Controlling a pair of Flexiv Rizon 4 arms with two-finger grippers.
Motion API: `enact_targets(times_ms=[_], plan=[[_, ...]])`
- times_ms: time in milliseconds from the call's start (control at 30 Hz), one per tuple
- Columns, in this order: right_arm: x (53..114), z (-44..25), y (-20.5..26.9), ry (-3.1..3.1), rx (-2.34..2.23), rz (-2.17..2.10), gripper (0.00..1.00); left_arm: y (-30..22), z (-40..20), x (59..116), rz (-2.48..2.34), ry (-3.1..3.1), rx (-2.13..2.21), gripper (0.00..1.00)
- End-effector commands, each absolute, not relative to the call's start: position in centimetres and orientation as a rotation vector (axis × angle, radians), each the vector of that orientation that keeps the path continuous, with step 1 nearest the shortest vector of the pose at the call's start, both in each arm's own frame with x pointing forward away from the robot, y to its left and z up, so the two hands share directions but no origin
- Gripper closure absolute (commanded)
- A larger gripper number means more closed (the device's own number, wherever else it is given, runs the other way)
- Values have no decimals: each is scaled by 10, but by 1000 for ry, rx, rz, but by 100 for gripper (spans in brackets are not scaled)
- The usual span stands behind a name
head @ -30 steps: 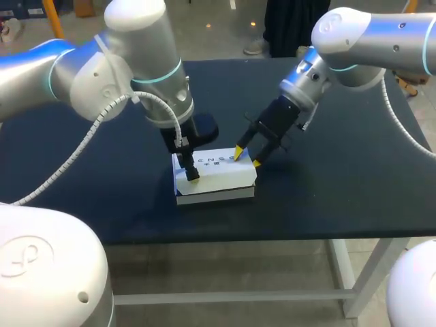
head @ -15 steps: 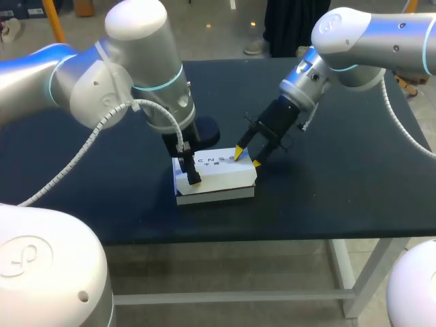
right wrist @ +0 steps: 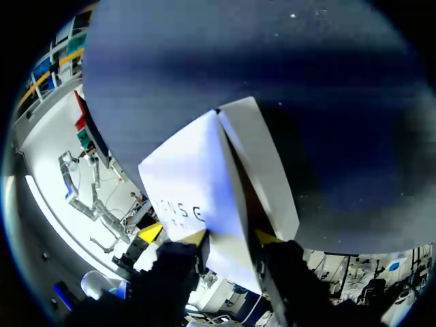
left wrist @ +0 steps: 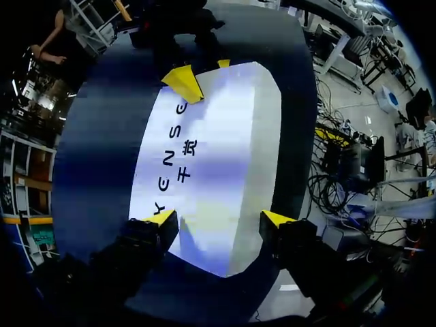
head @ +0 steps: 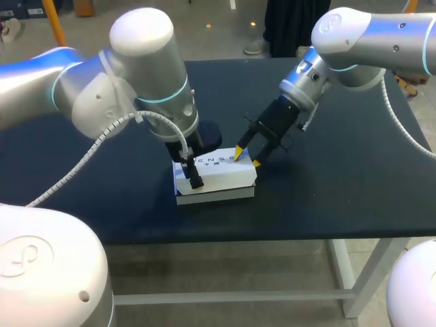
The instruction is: Assemble the packaging by folding the flat box into shape, placing the metal phone stand inside, and closing the box properly
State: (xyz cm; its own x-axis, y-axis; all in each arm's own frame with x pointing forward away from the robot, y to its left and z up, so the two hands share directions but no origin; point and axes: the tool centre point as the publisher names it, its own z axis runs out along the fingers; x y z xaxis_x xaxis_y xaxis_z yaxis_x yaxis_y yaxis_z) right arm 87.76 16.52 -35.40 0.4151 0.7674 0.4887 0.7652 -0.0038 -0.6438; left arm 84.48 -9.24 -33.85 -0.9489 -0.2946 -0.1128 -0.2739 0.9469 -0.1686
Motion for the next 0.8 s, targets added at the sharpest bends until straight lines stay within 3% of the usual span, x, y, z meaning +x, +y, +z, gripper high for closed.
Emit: enact_targets(times_ms=[33,433,600,800], plan=[[880,-357,165,-1335,-1746,6,57,-96,-340,844,-207,2927,-450,18],[880,-357,165,-1335,-1746,6,57,-98,-343,852,-147,2814,-476,25],[880,-357,165,-1335,-1746,6,57,-99,-343,854,-129,2777,-491,51],[880,-357,165,-1335,-1746,6,57,-99,-343,854,-120,2757,-490,56]])
